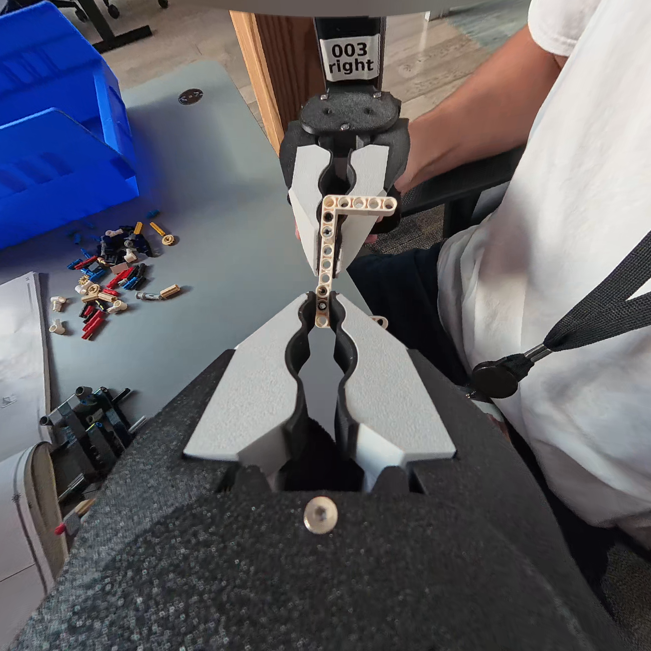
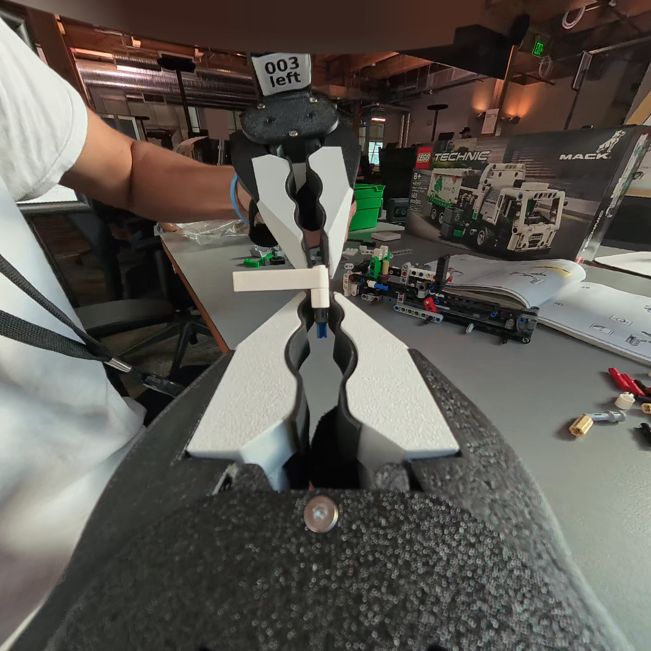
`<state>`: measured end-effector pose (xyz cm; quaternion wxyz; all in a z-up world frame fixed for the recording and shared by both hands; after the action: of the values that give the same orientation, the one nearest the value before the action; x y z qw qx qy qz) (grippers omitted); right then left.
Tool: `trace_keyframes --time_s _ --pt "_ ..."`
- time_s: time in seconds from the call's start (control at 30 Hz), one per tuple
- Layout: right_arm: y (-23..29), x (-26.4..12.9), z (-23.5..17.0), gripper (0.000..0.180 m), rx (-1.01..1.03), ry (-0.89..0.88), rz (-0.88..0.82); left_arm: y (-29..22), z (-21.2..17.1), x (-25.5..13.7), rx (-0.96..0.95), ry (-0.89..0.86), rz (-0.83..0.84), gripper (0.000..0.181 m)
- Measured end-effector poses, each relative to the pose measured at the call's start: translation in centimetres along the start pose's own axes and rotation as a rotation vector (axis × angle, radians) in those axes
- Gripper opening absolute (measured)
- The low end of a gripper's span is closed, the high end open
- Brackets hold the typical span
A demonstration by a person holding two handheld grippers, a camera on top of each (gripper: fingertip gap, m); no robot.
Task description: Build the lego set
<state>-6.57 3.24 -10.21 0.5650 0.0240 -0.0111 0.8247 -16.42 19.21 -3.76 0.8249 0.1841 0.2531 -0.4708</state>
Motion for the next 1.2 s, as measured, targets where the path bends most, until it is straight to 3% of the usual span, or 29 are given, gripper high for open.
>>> trace_keyframes --time_s 0.27,0.33,0.4,0.47,0.6,0.97,1.2 --pt "0.1 0.6 0.3 0.006 0.13 -0.054 0.078 -0.4 -1.3 1.4 -0.11 -0.046 -0.044 0.005" --pt "0.4 1.0 0.5 0.006 0.063 -0.015 0.035 -0.7 -1.4 2.1 -0.066 -0.024 -0.001 0.005" --pt "-0.3 0.3 0.7 0.006 0.177 -0.063 0.047 -0.5 -1.1 1.4 -0.078 -0.069 0.024 0.005" --pt "-0.3 0.6 0.3 0.006 0.134 -0.008 0.027 -0.4 -1.9 1.8 -0.115 -0.08 0.022 0.005" --pt "-1.5 0.9 0.4 0.006 0.265 0.029 0.077 0.1 -2.8 1.9 -0.225 -0.172 -0.011 0.005" --pt "-1.3 1.1 -0.4 0.007 0.247 0.122 0.119 -0.1 -3.6 1.9 -0.291 -0.219 -0.036 0.005" --pt "-1.3 0.7 -0.8 0.006 0.3 0.035 0.146 -0.2 -3.4 2.2 -0.33 -0.293 -0.069 0.004"
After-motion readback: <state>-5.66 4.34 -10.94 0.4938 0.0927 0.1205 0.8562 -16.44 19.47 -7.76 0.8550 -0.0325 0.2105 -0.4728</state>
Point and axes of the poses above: each gripper's, where its closed fingertips meet, x out along the fingers, z out of its top, y = z × x across the jaws, the point moved 10 cm from there along -x, back along the fingers, and after that the axes turned 4 degrees about -z, right-handed, at the moved point
